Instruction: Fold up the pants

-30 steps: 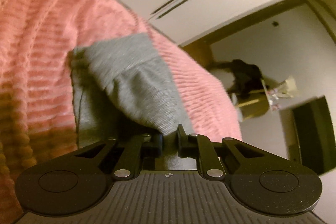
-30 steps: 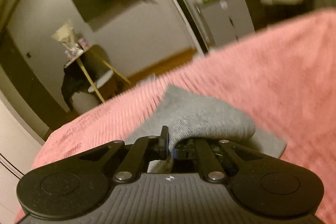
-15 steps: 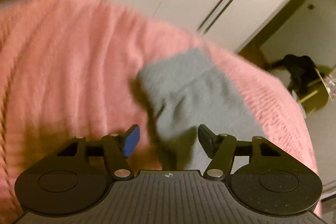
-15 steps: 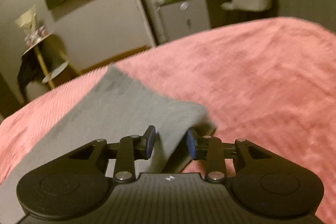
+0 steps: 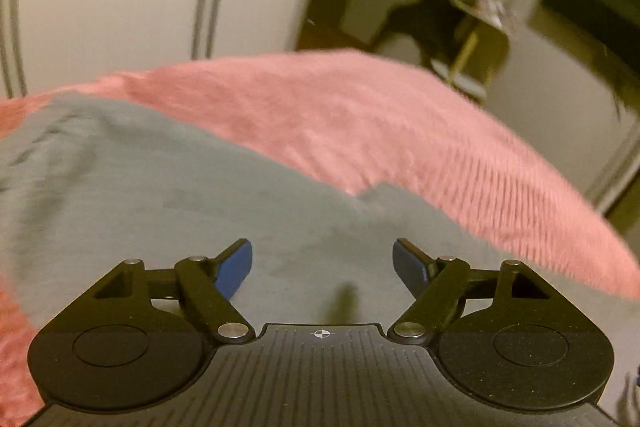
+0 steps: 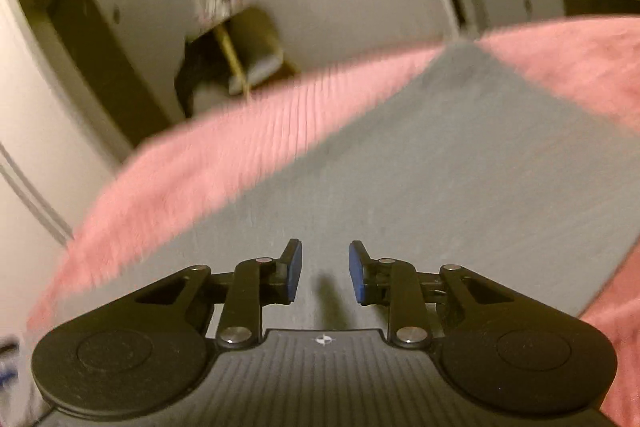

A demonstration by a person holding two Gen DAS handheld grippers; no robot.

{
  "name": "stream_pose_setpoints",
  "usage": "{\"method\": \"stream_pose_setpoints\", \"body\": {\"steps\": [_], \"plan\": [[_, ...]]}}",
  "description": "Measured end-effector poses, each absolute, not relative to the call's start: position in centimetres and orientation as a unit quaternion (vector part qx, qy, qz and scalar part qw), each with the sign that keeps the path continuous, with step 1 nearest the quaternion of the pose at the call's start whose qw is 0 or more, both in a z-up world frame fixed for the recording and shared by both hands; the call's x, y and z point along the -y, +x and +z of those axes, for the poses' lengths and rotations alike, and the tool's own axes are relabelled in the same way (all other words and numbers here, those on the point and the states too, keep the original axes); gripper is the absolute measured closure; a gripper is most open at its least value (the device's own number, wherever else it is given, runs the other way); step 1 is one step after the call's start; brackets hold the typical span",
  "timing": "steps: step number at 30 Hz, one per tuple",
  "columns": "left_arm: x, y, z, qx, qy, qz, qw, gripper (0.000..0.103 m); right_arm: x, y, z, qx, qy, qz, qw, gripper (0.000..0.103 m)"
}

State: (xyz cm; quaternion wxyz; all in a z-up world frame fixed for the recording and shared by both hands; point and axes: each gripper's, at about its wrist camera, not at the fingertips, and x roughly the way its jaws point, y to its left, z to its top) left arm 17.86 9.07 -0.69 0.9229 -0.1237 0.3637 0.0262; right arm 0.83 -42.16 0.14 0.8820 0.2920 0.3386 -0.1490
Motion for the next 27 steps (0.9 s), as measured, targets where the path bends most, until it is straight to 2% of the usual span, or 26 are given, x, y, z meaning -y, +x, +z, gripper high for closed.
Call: {"method": "stream_pose_setpoints", "body": {"steps": [1, 5, 7, 11, 13, 16, 17, 19, 21, 24, 27], "plan": [[-8.3, 18.8, -1.2, -0.373, -0.114, 0.028, 0.92, 0.025, 42.3, 1.4, -0.4, -0.359, 0.302, -0.151, 0.87, 0.08], [-6.2, 21.7, -3.0, -0.386, -0.101, 0.029, 0.917, 0.025, 42.1, 1.2, -0.9, -0.352, 0.287, -0.145, 0.879, 0.082], [-4.8, 23.3, -3.7, -0.391, -0.061, 0.033, 0.918, 0.024, 42.1, 1.1, -0.9, -0.348, 0.282, -0.146, 0.882, 0.082], [-3.3, 26.4, -5.9, -0.384, 0.031, 0.072, 0.92, 0.016, 42.3, 0.9, -1.3, -0.336, 0.291, -0.143, 0.884, 0.082], [-3.3, 27.2, -6.7, -0.38, 0.053, 0.084, 0.919, 0.005, 42.5, 0.9, -1.6, -0.33, 0.298, -0.142, 0.884, 0.082], [-3.2, 26.9, -6.3, -0.379, 0.065, 0.09, 0.919, 0.003, 42.8, 1.2, -2.0, -0.323, 0.307, -0.139, 0.884, 0.082], [-3.1, 26.1, -5.8, -0.375, 0.061, 0.091, 0.921, 0.004, 42.9, 1.2, -2.2, -0.32, 0.313, -0.138, 0.884, 0.082], [-2.7, 24.0, -4.8, -0.369, 0.052, 0.072, 0.925, 0.013, 43.4, 0.6, -2.4, -0.308, 0.336, -0.134, 0.88, 0.082], [-1.9, 21.8, -3.9, -0.366, 0.032, 0.037, 0.929, 0.012, 44.0, 0.0, -2.6, -0.294, 0.365, -0.13, 0.874, 0.082], [-1.4, 16.0, -3.6, -0.363, -0.029, -0.016, 0.931, 0.006, 44.5, -0.6, -2.7, -0.284, 0.383, -0.132, 0.869, 0.082], [-0.7, 12.4, -5.4, -0.403, -0.052, -0.029, 0.913, 0.006, 44.9, -1.5, -2.4, -0.278, 0.392, -0.147, 0.864, 0.082]]}}
